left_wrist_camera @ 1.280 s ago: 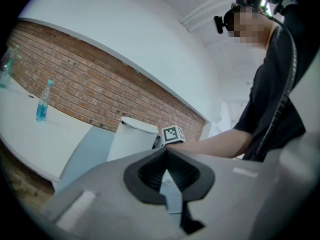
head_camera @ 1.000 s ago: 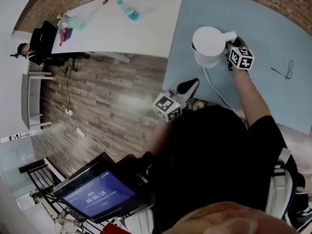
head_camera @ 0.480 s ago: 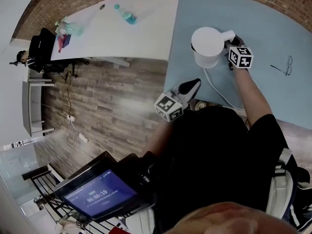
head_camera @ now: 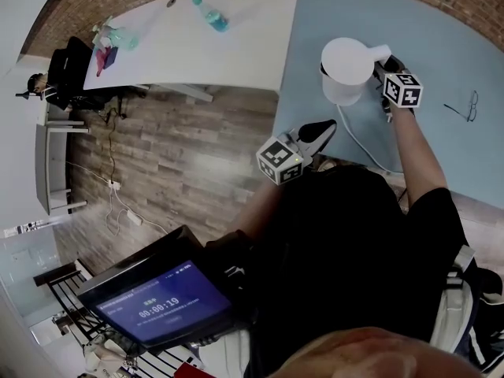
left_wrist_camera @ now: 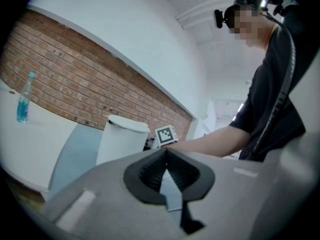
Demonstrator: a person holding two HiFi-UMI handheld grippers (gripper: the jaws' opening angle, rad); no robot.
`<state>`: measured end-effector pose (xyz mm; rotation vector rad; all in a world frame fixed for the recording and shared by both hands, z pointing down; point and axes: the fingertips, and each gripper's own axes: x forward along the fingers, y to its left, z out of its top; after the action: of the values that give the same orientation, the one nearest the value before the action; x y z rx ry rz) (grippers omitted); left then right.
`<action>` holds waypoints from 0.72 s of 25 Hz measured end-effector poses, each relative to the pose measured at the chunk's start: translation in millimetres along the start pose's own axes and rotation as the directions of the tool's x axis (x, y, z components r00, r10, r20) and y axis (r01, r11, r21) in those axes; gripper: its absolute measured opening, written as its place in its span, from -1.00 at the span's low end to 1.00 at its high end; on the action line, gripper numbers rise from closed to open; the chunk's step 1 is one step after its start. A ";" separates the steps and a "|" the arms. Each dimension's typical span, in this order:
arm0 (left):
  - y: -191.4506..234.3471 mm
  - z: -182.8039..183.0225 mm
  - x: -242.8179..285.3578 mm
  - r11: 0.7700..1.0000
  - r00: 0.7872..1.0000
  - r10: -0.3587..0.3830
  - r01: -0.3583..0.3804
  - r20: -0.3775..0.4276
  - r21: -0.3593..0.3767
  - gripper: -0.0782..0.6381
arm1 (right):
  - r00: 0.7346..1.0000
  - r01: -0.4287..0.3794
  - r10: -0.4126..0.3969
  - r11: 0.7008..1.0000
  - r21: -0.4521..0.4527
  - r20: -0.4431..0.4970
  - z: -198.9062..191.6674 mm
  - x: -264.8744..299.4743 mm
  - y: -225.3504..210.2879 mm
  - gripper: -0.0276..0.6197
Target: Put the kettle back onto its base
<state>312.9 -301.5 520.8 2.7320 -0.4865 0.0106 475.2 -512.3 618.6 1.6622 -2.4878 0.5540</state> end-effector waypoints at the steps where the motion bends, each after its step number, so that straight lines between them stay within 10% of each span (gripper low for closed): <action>1: -0.3 0.0 0.9 1.000 1.000 -0.012 0.012 -0.006 0.004 -0.77 | 1.000 0.008 -0.008 1.000 0.016 0.015 -0.8 -6.3 -1.5 -0.40; 9: 4.4 0.3 11.7 0.993 0.992 -0.111 0.112 -0.055 0.022 -0.77 | 0.990 0.060 -0.072 0.993 0.097 0.125 -15.2 -74.6 4.2 -0.40; 18: -8.4 4.7 25.0 0.975 0.974 -0.221 0.223 -0.054 0.021 -0.77 | 0.973 -0.070 0.079 0.996 -0.050 0.216 11.9 -161.0 76.2 -0.91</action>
<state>338.9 -304.1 515.1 2.7887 -0.1654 0.0304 471.7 -350.1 544.1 1.7039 -2.7032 0.3393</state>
